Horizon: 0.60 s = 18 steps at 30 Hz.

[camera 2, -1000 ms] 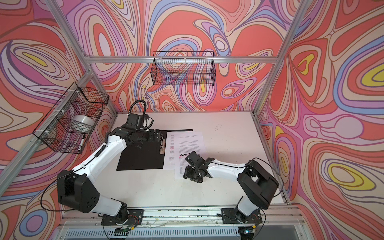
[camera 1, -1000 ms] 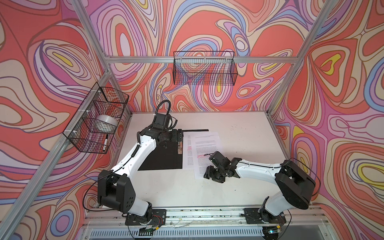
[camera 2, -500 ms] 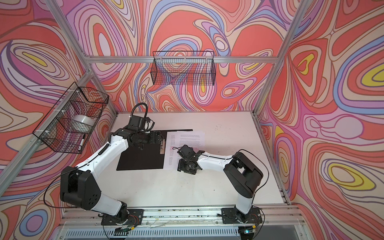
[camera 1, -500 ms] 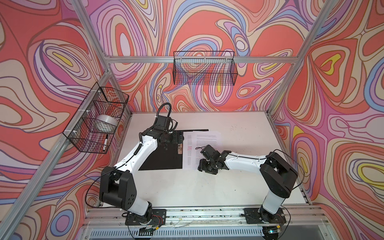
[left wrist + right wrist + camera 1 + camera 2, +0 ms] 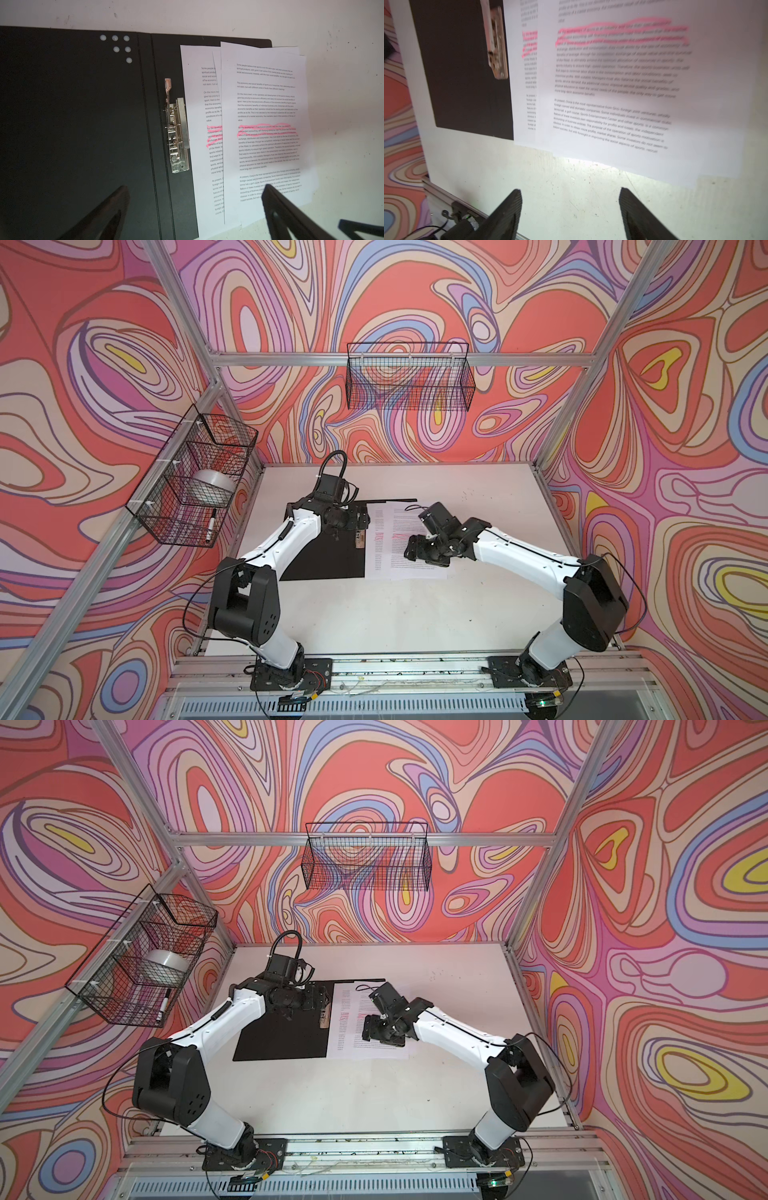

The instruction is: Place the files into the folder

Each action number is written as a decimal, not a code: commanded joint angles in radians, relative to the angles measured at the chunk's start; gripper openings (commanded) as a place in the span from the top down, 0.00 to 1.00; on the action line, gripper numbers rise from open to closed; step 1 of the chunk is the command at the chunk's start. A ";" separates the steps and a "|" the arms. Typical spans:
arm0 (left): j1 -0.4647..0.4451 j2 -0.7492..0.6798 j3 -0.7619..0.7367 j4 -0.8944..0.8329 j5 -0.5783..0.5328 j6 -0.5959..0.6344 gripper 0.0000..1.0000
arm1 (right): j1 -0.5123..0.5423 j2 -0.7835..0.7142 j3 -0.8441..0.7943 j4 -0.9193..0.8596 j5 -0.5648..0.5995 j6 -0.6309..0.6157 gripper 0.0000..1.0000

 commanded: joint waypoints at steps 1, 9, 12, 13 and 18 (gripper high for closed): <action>0.008 0.032 -0.017 0.020 -0.002 -0.006 0.00 | -0.133 0.022 -0.010 0.003 -0.033 -0.064 0.21; 0.010 0.073 -0.080 0.074 -0.003 -0.016 0.00 | -0.338 0.165 0.055 0.124 -0.131 -0.126 0.20; 0.015 0.104 -0.097 0.115 0.020 -0.011 0.00 | -0.364 0.227 0.086 0.126 -0.139 -0.140 0.19; 0.017 0.114 -0.102 0.131 0.024 -0.012 0.00 | -0.374 0.244 0.091 0.124 -0.144 -0.141 0.19; 0.033 0.168 -0.105 0.190 0.069 -0.016 0.00 | -0.414 0.291 0.068 0.167 -0.187 -0.137 0.19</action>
